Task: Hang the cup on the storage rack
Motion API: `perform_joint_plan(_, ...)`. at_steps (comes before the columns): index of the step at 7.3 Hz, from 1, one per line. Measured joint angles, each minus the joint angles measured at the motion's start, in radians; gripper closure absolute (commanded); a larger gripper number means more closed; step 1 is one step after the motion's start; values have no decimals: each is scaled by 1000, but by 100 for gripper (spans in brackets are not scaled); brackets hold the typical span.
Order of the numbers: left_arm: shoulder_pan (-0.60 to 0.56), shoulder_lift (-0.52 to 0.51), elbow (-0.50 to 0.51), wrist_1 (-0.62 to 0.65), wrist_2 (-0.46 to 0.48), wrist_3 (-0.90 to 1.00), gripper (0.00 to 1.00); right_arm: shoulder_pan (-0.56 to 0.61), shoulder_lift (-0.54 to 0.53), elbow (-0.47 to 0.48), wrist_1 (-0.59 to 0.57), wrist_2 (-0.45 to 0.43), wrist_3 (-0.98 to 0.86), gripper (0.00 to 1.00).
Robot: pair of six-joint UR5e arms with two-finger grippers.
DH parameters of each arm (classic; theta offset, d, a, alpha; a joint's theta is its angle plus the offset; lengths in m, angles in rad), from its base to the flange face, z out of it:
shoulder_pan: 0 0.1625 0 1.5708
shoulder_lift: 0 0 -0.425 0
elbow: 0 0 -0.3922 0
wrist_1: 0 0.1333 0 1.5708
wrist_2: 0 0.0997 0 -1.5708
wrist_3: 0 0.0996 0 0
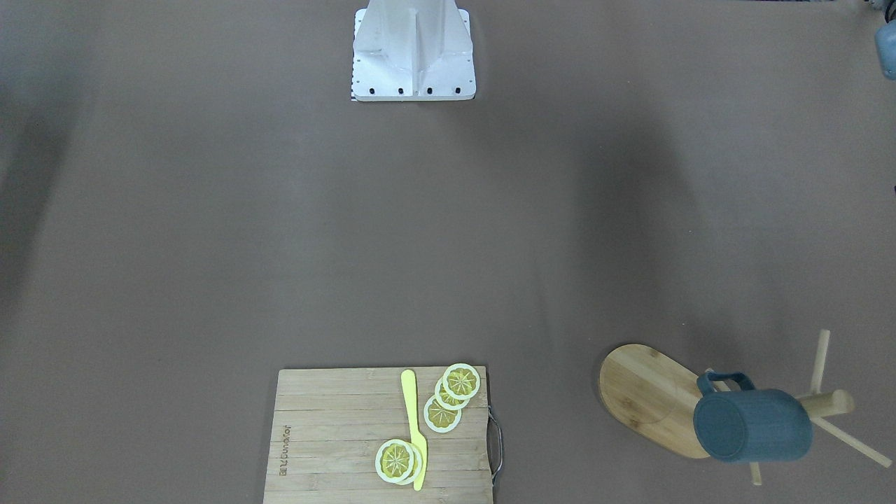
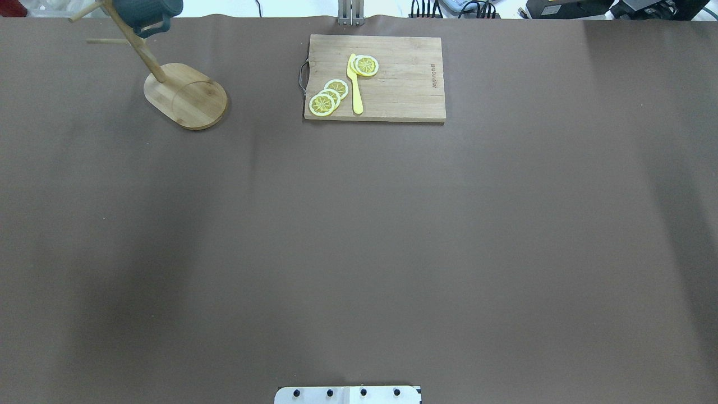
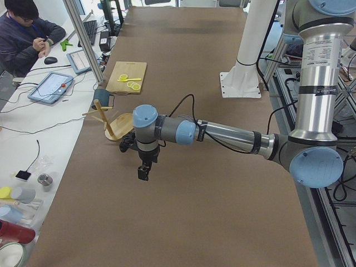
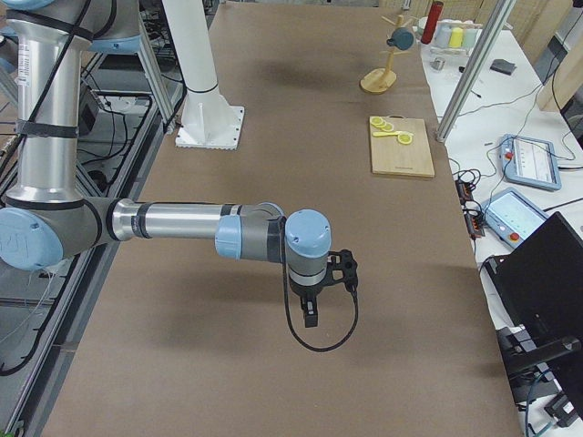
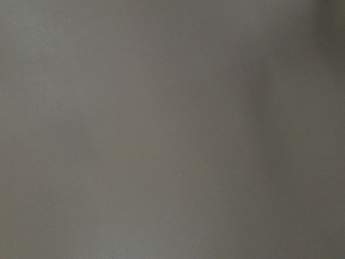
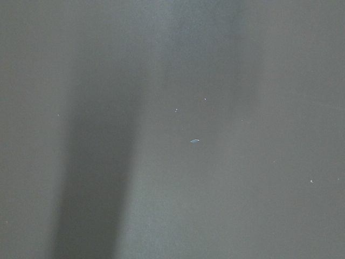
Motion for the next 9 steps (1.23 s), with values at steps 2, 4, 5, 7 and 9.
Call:
perform_joint_plan(2, -61, 24, 12, 1, -18, 9, 1, 0, -15, -1, 0, 2, -1, 0)
perform_joint_plan(4, -117, 57, 19, 7, -147, 7, 1, 0, -21, -7, -1, 2, 0, 0)
perform_joint_plan(5, -127, 83, 15, 4, -190, 6, 1, 0, -22, -10, -1, 2, 1, 0)
perform_joint_plan(7, -132, 100, 7, 3, -183, 8, 1, 0, -25, -11, -1, 3, 3, 0)
perform_joint_plan(9, -131, 100, 3, 2, -144, 10, 1, -1, -28, -15, -1, 3, 4, 0)
